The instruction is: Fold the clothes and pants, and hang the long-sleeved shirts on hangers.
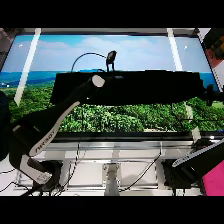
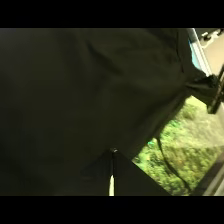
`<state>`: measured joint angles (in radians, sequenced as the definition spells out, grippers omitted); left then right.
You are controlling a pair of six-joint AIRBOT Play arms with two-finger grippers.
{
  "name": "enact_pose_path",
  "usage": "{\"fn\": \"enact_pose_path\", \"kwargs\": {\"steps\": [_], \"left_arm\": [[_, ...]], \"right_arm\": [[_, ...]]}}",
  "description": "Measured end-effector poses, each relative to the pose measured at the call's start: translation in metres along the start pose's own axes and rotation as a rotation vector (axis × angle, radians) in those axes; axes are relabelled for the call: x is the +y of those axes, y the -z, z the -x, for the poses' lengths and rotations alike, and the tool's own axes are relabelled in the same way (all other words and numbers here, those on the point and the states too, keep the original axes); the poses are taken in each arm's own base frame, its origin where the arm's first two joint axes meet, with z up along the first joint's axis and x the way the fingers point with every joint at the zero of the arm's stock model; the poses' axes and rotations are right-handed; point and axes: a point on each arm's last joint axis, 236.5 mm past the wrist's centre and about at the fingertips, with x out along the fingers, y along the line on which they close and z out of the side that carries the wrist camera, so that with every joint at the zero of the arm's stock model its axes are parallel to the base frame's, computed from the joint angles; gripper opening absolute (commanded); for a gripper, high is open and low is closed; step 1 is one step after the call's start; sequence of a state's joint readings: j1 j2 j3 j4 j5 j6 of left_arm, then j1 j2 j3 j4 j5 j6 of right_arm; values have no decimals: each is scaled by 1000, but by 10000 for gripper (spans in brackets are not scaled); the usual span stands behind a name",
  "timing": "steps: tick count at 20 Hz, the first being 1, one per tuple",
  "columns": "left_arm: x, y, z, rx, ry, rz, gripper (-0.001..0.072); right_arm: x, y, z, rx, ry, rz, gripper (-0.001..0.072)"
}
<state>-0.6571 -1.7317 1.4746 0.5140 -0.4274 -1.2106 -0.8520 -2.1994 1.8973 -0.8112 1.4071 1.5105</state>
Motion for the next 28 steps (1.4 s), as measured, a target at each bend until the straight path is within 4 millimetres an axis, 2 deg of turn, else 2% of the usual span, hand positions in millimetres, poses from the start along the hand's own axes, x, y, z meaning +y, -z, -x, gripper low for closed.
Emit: {"fn": "enact_pose_path", "kwargs": {"steps": [2, 3, 5, 7, 11, 13, 15, 17, 19, 21, 23, 24, 26, 27, 28], "left_arm": [[-4, 14, -15, 18, 8, 36, 5], [-4, 22, -23, 31, 9, 62, 5], [1, 40, -41, 60, 3, 116, 5], [13, 58, -56, 93, -15, 179, 5], [33, 92, -75, 164, -48, 294, 5], [38, 101, -79, 186, -56, 325, 4], [41, 102, -79, 189, -60, 340, 4], [42, 84, -70, 166, -59, 302, 3], [47, 47, -48, 123, -71, 219, 4], [58, 5, -11, 96, -106, 139, 4], [73, -35, 35, 69, -155, 77, 5], [80, -55, 59, 47, -182, 59, 6], [92, -89, 103, -7, -228, 31, 12], [97, -102, 121, -29, -248, 22, 21], [99, -115, 139, -58, -262, 18, 21]], "right_arm": [[12, -3, 8, -17, 7, 38, 13], [26, -2, 14, -21, -11, 63, 13], [62, 4, 29, -28, -44, 129, 13], [104, 18, 43, -29, -76, 212, 13], [189, 66, 53, -4, -121, 406, 13], [223, 95, 45, 24, -131, 491, 13], [252, 126, 32, 67, -147, 564, 12], [274, 148, 14, 85, -143, 624, 10], [299, 180, -9, 118, -159, 705, 10], [320, 221, -38, 172, -159, 797, 11], [328, 277, -74, 276, -125, 900, 20], [324, 305, -93, 330, -84, 955, 112], [314, 356, -126, 410, 2, 1070, 510], [310, 380, -138, 438, 35, 1128, 555], [306, 399, -147, 460, 62, 1177, 554]]}}
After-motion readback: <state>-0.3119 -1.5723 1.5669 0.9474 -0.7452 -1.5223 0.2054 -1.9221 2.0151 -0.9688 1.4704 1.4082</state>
